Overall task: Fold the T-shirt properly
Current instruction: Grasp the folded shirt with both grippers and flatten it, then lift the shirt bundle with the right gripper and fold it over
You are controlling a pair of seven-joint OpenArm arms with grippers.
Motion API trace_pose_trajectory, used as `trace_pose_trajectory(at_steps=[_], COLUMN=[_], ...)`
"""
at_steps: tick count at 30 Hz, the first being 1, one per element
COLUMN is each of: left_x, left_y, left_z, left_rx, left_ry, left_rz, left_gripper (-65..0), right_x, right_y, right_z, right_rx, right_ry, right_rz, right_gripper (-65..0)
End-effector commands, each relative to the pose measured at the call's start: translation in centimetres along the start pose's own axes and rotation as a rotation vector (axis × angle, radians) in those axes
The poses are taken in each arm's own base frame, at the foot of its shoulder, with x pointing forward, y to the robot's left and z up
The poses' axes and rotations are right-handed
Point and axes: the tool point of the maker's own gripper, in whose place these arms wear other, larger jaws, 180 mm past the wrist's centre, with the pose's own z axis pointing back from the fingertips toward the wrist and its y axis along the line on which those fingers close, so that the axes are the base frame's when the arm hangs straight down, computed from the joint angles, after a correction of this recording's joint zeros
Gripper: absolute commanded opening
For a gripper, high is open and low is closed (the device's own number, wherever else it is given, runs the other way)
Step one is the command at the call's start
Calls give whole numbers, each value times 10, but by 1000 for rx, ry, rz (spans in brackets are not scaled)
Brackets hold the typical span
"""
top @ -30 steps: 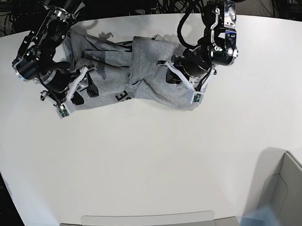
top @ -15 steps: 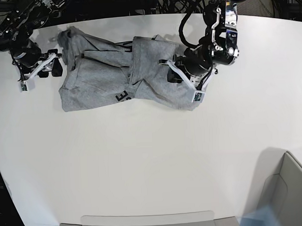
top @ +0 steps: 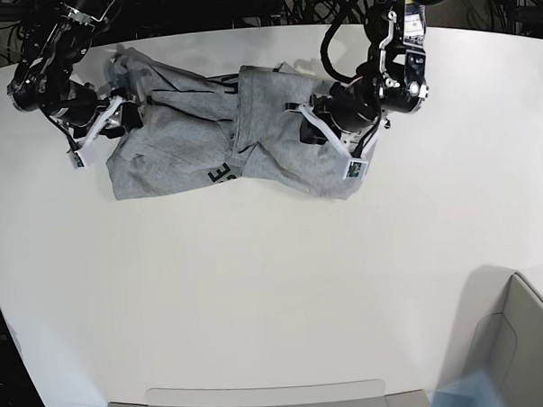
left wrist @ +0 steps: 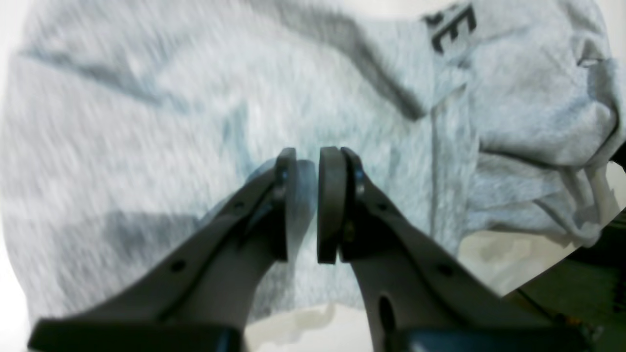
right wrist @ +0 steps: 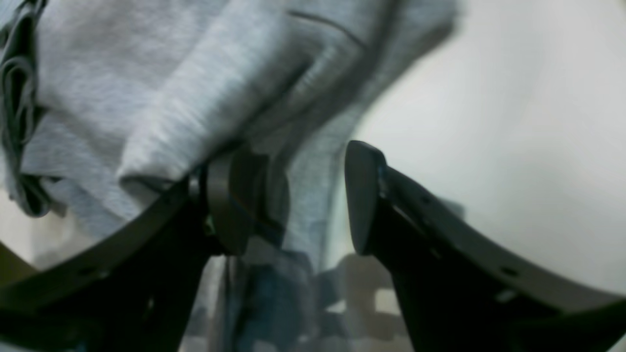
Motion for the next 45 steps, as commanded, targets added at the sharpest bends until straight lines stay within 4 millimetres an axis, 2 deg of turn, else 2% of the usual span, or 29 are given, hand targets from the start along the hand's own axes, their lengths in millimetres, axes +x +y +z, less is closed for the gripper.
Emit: trace_pose_trajectory(at_steps=[1,10,12,15,16,20,22,26,29,32,34,37,40,45], left_x=[11,10,3,7,9,7,8,8,-1,1,2,2,-5,0], left_y=[-3,-3,-3,-6,-8,-11,-12,-13,-13,-15,-15,-15,-12,28], left_z=[3,4,4,8,10,18,19,19,20,22,23,23,23,35], left_rx=[-12,-12,-12,-17,-18,-19,-19,-23,-23,-26,-26,-26,-18,78], left_ry=[-40,-36,-22,-39,-47,-59,-66,-66,-51,-61,-62,-62,-47,-83], left_rz=[-10,-5,1,-5,-9,-14,-18,-14,-4,-8,-8,-8,-4,70], left_gripper=[-572,-572,-572,-572,-572,-572,-572,-572,-572,-572,-572,-572,-572,-572], right_x=[-36,-26,-24,-18,-15,-4,9,36,61,79,88,97,109,130], right_y=[0,13,13,6,3,-14,-27,-72,-103,-122,-128,-127,-115,-63], right_z=[-5,-15,-17,-21,-21,-17,-10,23,54,70,72,73,72,71], right_rx=[-19,9,-6,-70,-98,-195,-242,-401,-527,-592,-601,-616,-626,-662], right_ry=[170,164,186,226,237,277,255,224,202,198,205,206,170,107], right_rz=[24,52,79,111,119,149,133,90,64,50,46,52,72,264], right_gripper=[-343,-358,-437,-634,-650,-650,-650,-650,-650,-650,-650,-650,-650,-650])
